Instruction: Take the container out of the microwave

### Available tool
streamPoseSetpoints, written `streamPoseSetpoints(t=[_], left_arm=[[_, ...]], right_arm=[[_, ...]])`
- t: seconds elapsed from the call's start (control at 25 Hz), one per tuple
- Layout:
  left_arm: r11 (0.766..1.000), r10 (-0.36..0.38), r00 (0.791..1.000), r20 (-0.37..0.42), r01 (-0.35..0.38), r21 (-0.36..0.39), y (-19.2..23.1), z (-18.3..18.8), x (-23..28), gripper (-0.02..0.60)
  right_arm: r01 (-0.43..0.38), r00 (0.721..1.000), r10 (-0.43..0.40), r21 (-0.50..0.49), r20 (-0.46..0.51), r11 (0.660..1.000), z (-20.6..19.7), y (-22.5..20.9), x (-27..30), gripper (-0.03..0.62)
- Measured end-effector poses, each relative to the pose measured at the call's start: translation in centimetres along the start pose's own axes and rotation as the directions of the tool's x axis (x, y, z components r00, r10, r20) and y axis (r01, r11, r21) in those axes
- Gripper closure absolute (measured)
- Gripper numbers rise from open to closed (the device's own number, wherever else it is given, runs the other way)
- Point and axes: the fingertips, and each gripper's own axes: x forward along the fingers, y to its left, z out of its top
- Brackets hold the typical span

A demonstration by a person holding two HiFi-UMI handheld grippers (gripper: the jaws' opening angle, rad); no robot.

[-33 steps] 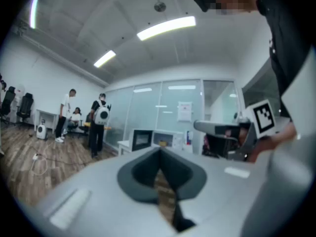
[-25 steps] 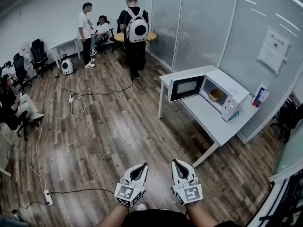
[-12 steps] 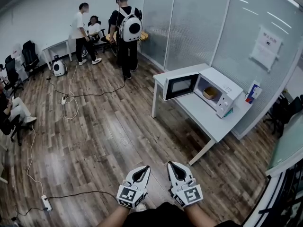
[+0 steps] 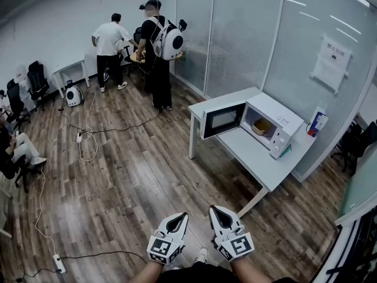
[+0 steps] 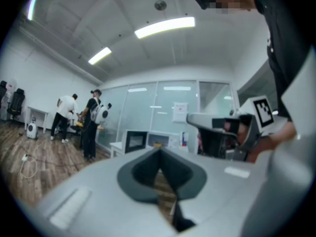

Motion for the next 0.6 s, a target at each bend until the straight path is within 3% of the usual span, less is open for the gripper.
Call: streamPoseSetpoints(t=[0.36,0.6], left_arm=[[0.999,0.005,0.999,-0.033,-0.003,0.042,0.5,0.5,8.7,0.577],[0.999,0.021,0.998,-0.057,-0.019,0.043,0.3,0.4,12.3,0.577]], right_arm=[[0.024,0.999,-0.024,0.014,0.021,1.0,-0.2,-9.5,2.2,0.595],[0.012,1.0,-0.013,0.053,0.016,0.999,-0.9,-13.5,2.4,0.595]])
